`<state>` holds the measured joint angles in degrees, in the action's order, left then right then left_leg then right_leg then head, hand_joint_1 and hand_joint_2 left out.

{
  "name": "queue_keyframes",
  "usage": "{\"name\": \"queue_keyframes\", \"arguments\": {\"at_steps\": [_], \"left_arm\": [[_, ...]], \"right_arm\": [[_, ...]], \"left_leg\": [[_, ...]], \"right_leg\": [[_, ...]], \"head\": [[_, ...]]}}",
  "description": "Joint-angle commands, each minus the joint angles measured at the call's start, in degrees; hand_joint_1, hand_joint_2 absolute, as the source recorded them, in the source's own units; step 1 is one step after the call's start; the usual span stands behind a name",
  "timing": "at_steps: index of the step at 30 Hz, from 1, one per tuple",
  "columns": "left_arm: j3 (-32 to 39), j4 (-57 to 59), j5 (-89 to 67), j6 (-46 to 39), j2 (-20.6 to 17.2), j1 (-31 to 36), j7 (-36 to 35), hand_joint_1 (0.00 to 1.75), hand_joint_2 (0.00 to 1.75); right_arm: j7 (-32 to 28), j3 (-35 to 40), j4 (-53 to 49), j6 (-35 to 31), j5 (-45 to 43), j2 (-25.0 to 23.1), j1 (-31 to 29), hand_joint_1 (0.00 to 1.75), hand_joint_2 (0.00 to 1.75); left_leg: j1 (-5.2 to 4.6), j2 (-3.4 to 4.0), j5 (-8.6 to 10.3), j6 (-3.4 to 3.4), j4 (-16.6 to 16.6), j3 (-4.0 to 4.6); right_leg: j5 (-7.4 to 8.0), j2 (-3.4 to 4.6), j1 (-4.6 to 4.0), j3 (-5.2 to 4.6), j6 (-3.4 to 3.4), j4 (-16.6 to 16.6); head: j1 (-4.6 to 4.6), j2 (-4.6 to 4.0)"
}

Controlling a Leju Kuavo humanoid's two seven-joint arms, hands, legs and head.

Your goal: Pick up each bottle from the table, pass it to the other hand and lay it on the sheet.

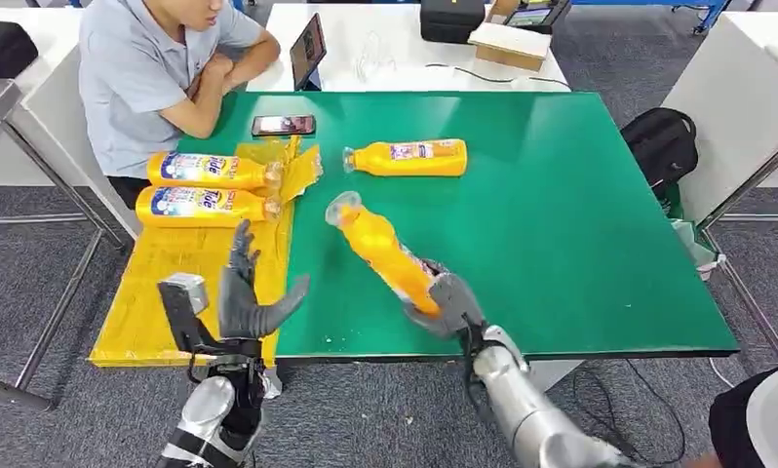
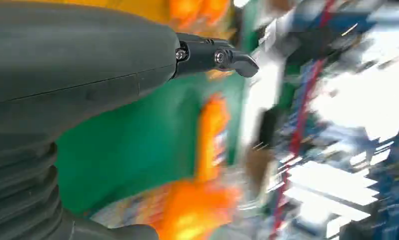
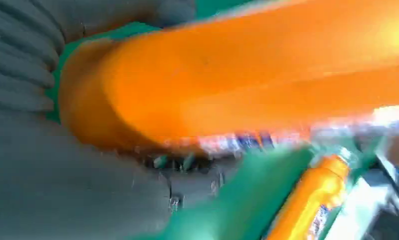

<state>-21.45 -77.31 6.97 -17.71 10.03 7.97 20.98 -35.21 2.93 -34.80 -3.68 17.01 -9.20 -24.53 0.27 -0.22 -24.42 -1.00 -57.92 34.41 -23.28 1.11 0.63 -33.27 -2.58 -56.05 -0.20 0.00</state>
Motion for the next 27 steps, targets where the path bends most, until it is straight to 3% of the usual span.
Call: {"name": "queue_keyframes", "arguments": {"at_steps": [1, 7, 11, 20, 27], "left_arm": [[-12.2, 10.0, -2.8, 8.6, -3.7, -0.5, -0.2, 0.00, 1.75], [-12.4, 5.1, -1.2, 9.1, -2.9, -1.7, -1.0, 0.00, 1.75], [-11.6, 0.6, 3.2, 7.2, -2.5, -1.2, 0.4, 0.00, 1.75], [-11.2, -2.5, 5.6, -0.1, -2.0, -0.9, 3.0, 0.00, 1.75], [-15.7, -5.7, 16.5, 10.8, -5.2, -1.4, -3.0, 0.00, 1.75]], "right_arm": [[-0.5, 7.1, -21.7, -8.3, -6.4, -1.3, 8.5, 1.75, 1.75], [-3.0, 13.0, -18.8, -15.1, -2.2, -1.0, 9.0, 1.75, 1.75], [-4.8, 19.0, -14.2, -19.3, 0.7, -3.4, 9.1, 1.75, 1.75], [-4.8, 32.9, -15.5, -23.9, -0.4, -3.9, 11.2, 1.75, 1.75], [-4.8, 35.7, -10.6, -26.2, -2.8, -3.8, 9.6, 1.75, 1.75]], "left_leg": [[-0.05, -0.04, 0.02, -0.01, 0.1, 0.23], [-0.08, -0.07, -0.05, 0.01, 0.0, 0.56], [-0.08, -0.03, -0.03, 0.03, 0.0, 0.73], [0.00, -0.03, -0.03, 0.03, 0.0, 0.76], [-0.02, -0.06, -0.04, 0.04, 0.1, 0.65]], "right_leg": [[-0.05, -0.12, 0.05, -0.22, 0.04, 0.0], [-0.12, -0.22, 0.10, -0.47, 0.08, 0.0], [-0.08, -0.16, 0.10, -0.68, 0.09, 0.0], [-0.10, -0.19, 0.03, -0.73, 0.08, 0.0], [-0.13, -0.22, 0.05, -0.61, 0.10, 0.1]], "head": [[-0.04, 0.00], [-0.02, 0.00], [-0.02, 0.00], [0.00, 0.00], [-0.02, 0.00]]}}
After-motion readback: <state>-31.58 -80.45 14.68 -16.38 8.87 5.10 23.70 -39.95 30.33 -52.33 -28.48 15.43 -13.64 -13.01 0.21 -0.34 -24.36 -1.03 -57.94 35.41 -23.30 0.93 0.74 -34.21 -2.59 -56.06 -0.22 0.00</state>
